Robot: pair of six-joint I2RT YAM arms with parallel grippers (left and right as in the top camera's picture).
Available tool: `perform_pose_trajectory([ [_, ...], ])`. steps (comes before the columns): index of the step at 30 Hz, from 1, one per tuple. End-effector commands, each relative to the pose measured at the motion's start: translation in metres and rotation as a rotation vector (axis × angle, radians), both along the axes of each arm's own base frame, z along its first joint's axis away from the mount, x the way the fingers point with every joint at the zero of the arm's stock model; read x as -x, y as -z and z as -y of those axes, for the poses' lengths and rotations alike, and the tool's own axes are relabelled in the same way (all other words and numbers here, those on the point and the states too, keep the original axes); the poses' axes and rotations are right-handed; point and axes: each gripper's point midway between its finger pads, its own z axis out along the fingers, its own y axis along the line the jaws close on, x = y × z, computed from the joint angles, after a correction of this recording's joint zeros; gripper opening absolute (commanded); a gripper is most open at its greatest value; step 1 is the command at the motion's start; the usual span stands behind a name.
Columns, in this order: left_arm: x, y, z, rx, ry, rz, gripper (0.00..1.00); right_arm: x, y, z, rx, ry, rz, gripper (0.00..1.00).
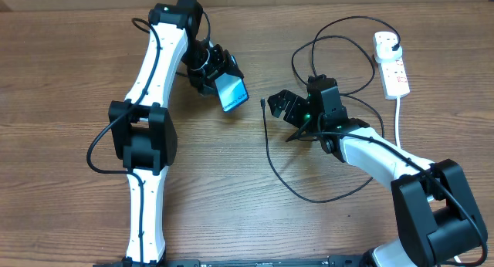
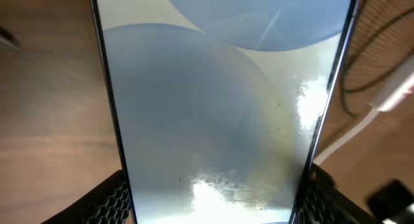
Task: Plug charger to phone and switch on socket
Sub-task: 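Lift the phone with the left gripper and swing it toward the right gripper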
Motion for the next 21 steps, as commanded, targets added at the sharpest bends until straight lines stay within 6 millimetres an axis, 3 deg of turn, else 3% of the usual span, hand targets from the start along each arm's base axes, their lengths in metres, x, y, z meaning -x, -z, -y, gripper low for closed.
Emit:
perform_pose_trajectory([
  [1, 0.005, -0.02, 0.02, 0.119, -0.091, -0.098, 0.04, -0.006, -0.014, -0.001, -0.014, -0.001, 0.034, 1.0],
  [12, 0.027, -0.033, 0.011, 0.166, -0.211, -0.314, 0.04, -0.005, -0.013, -0.001, -0.011, -0.001, 0.027, 1.0],
  [21, 0.023, -0.062, 0.022, 0.388, -0.204, -0.334, 0.04, -0.005, -0.013, -0.001, -0.012, -0.001, 0.027, 1.0],
])
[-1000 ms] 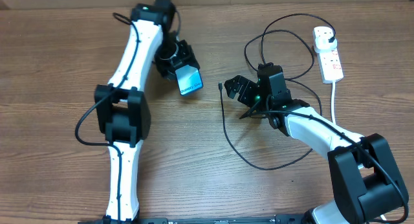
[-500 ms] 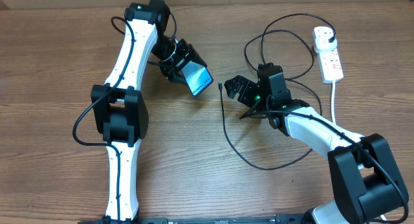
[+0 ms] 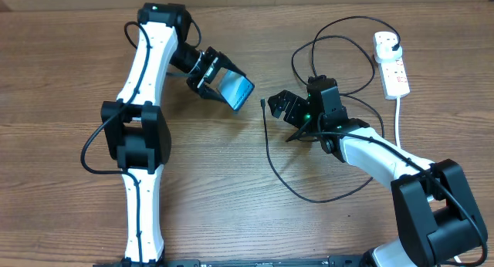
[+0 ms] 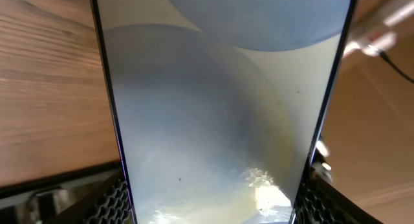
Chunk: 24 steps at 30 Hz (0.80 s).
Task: Plug charger to phone and switch on socket
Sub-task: 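Lift the phone with the left gripper and swing it toward the right gripper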
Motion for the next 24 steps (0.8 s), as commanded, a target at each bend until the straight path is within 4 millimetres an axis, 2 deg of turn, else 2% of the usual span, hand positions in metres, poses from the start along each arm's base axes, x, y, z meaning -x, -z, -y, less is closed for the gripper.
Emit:
perform_pose_trajectory([
  [1, -0.008, -0.026, 0.011, 0.158, -0.028, 0.018, 0.04, -0.006, -0.014, -0.002, -0.014, -0.001, 0.033, 1.0],
  [6, -0.008, -0.032, 0.014, 0.197, -0.036, 0.013, 0.04, -0.006, -0.014, -0.002, -0.015, -0.002, 0.033, 1.0],
  [12, -0.008, -0.03, 0.013, 0.183, -0.033, 0.016, 0.04, -0.005, -0.014, -0.003, -0.02, -0.006, 0.032, 1.0],
  [15, -0.009, -0.026, 0.011, 0.159, -0.028, 0.024, 0.04, -0.004, -0.019, -0.011, -0.059, -0.042, 0.038, 1.0],
  [19, -0.009, -0.021, 0.008, 0.126, -0.022, 0.029, 0.04, -0.004, -0.02, -0.013, -0.068, -0.051, 0.039, 1.0],
  [24, -0.008, -0.008, -0.002, 0.028, -0.028, 0.012, 0.04, -0.002, -0.034, -0.026, -0.124, -0.109, 0.048, 1.0],
])
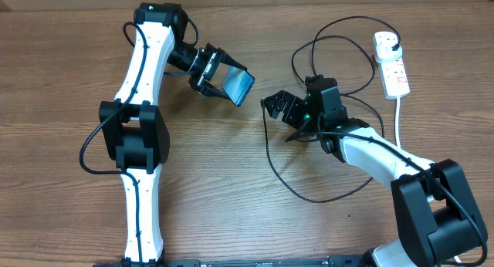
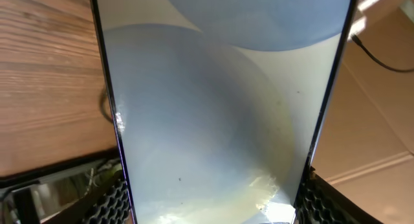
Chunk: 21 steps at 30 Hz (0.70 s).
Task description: Plug charger to phone and switch on socket
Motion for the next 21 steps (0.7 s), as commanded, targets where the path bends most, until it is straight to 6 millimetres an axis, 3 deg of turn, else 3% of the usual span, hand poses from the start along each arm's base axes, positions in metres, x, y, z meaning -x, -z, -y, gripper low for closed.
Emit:
perform_pose_trajectory([
  [1, -0.004, 0.007, -0.009, -0.087, -0.009, 0.007, 0.05, -0.007, -0.033, -0.014, -0.071, -0.053, 0.061, 1.0],
  [10, -0.01, 0.031, -0.033, -0.306, -0.083, -0.039, 0.04, -0.005, -0.071, -0.039, -0.226, -0.136, 0.069, 1.0],
  [15, -0.012, 0.038, -0.041, -0.374, -0.123, -0.063, 0.04, -0.005, -0.076, -0.043, -0.275, -0.122, 0.051, 1.0],
  [21, -0.008, 0.036, -0.032, -0.367, -0.11, -0.072, 0.04, 0.001, -0.074, -0.055, -0.261, -0.137, 0.052, 0.95],
])
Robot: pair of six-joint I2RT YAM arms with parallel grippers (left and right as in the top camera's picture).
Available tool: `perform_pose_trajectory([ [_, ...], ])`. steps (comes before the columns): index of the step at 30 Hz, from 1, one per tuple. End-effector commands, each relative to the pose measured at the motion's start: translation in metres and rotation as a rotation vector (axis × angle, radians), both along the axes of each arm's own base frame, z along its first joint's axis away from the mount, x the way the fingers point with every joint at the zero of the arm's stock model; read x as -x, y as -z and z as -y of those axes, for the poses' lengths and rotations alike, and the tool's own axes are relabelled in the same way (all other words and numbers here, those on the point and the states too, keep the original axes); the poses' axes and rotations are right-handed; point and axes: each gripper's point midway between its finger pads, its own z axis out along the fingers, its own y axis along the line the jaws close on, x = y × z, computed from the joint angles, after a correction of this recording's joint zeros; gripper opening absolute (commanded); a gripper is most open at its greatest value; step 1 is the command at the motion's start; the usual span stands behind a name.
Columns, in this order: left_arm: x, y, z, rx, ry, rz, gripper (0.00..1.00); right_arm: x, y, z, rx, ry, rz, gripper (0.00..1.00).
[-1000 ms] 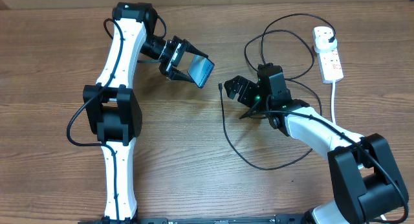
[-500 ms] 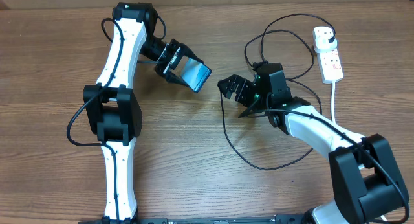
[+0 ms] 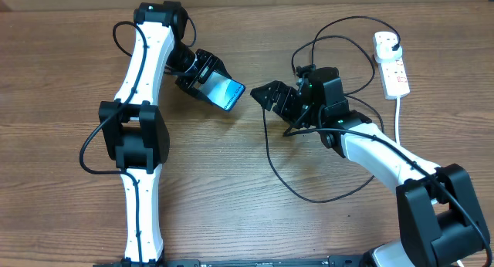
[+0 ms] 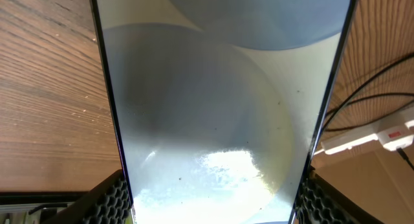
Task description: Plug charger to phone and switch on socket
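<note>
My left gripper [image 3: 210, 82] is shut on the phone [image 3: 225, 93] and holds it above the table with the screen up and its free end toward the right arm. In the left wrist view the phone's screen [image 4: 220, 101] fills the frame between the black pads [image 4: 113, 201]. My right gripper [image 3: 268, 94] is a short gap to the right of the phone and is shut on the plug end of the black charger cable [image 3: 268, 155]. The cable loops back to the white power strip [image 3: 392, 65]. The plug tip itself is too small to make out.
The cable lies in loops on the wooden table [image 3: 62, 82] under and behind the right arm. The power strip with its white lead [image 3: 398, 116] sits at the far right, and shows too in the left wrist view [image 4: 388, 130].
My right gripper has moved left and slightly up, closer to the phone. The phone has shifted a little left and down and lies flatter, with more of its screen facing up.
The left gripper held the phone throughout. First its upper arm leaned right, then it stood further left with the phone pointing at the right gripper. The right gripper stayed put with the plug, edged left, and now sits close to the phone's free end.
</note>
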Motion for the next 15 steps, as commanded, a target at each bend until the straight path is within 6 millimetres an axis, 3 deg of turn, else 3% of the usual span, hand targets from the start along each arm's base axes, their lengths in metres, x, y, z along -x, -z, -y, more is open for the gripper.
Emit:
perform_pose_trajectory([
  [1, -0.001, -0.005, 0.01, 0.001, -0.003, 0.002, 0.04, 0.0, -0.023, -0.015, -0.019, -0.016, 0.053, 0.94],
  [5, 0.002, -0.005, 0.018, -0.002, 0.016, 0.003, 0.04, 0.005, -0.025, -0.029, -0.01, -0.031, 0.081, 0.9],
  [15, 0.016, -0.005, 0.046, -0.004, 0.082, -0.005, 0.04, 0.007, -0.024, -0.04, 0.03, -0.008, 0.113, 0.82],
])
